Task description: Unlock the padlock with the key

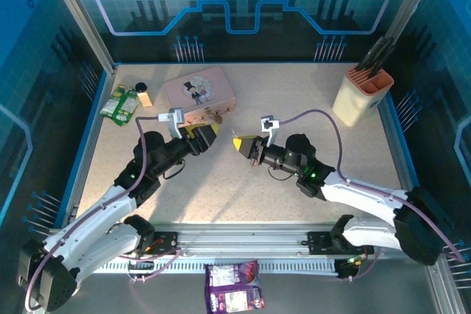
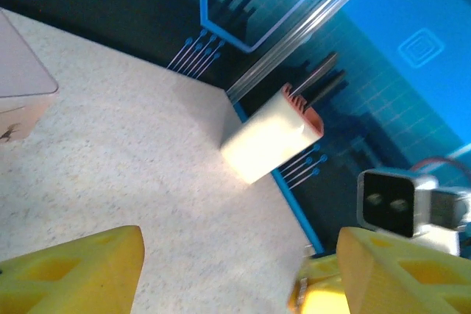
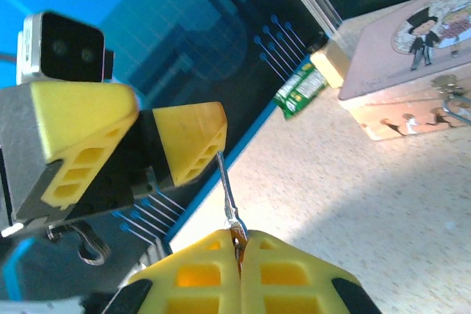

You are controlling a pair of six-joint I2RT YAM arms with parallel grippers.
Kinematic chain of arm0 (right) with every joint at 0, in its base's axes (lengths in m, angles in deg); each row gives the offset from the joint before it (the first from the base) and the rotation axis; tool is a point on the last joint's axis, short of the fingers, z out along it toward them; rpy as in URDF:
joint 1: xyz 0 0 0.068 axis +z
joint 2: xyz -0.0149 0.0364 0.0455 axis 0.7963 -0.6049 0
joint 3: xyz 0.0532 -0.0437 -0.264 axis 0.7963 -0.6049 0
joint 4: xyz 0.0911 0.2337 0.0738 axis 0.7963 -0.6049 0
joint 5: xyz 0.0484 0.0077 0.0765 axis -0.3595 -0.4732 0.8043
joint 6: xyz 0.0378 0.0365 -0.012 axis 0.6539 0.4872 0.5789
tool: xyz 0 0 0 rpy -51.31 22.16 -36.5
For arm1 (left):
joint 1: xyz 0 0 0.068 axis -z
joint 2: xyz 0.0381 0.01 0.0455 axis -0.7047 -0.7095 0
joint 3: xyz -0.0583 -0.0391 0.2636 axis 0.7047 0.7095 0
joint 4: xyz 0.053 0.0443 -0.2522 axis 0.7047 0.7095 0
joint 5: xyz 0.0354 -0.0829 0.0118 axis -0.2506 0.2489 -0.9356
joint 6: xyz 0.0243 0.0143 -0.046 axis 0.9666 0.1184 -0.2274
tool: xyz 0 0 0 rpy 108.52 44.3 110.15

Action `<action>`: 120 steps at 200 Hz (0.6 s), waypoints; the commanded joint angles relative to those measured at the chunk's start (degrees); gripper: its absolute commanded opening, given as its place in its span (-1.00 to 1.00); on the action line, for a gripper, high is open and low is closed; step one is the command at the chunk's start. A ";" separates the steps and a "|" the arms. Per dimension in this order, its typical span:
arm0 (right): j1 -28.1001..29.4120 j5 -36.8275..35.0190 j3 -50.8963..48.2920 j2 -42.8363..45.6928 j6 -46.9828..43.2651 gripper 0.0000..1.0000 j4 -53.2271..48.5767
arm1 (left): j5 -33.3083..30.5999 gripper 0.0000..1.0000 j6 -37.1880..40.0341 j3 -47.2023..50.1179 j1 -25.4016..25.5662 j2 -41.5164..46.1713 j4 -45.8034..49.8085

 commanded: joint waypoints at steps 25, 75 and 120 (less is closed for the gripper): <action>2.32 -0.27 4.61 3.75 -17.20 -1.00 -20.90 | 15.51 0.42 6.32 -5.68 -0.23 -0.93 12.08; 4.01 3.02 5.75 3.13 -18.85 -1.00 -18.81 | 23.49 0.41 8.80 -6.99 0.24 -2.70 12.28; 4.50 4.50 6.15 2.81 -18.74 -1.00 -17.41 | 26.05 0.37 10.04 -7.98 0.71 -4.26 12.82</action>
